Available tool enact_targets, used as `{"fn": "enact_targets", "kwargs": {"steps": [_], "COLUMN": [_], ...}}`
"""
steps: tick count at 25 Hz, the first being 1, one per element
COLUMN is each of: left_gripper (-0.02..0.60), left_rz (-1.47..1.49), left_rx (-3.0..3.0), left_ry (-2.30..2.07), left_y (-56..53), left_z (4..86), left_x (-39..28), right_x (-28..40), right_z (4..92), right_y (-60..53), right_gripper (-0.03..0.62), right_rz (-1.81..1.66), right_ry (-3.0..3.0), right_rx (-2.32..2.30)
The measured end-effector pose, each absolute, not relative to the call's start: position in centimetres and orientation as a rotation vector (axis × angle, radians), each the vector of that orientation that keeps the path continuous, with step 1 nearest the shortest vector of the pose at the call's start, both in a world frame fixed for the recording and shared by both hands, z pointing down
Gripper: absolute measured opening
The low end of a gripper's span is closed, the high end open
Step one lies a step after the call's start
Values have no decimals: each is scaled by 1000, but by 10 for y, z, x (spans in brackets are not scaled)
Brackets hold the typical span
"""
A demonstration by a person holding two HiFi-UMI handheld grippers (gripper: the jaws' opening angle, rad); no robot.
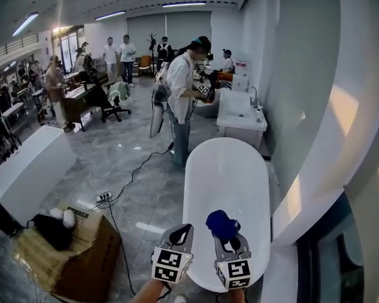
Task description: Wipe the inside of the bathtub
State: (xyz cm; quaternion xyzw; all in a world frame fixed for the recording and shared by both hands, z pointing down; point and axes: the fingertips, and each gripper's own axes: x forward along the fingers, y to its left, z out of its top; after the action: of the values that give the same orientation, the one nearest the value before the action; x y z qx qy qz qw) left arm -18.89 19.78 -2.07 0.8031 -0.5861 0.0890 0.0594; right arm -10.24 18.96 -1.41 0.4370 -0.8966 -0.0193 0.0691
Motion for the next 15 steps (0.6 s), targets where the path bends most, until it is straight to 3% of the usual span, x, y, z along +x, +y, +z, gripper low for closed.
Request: {"fn": "enact_targets", "kwargs": {"steps": [9, 15], "left_gripper": [5, 5], "left_rz": [234, 172], "left_rx": [2436, 2427], "left_ry": [-1729, -1795], "left_y": [136, 125], "left_z": [-10, -29], "left_x": [-188, -161], "right_x": [-92, -70], "right_z": [8, -23], "right_y": [135, 116], "right_gripper": [91, 91], "right_rz": [10, -105], "right_ry": [-2631, -2701], "right_rx": [1344, 1293]}}
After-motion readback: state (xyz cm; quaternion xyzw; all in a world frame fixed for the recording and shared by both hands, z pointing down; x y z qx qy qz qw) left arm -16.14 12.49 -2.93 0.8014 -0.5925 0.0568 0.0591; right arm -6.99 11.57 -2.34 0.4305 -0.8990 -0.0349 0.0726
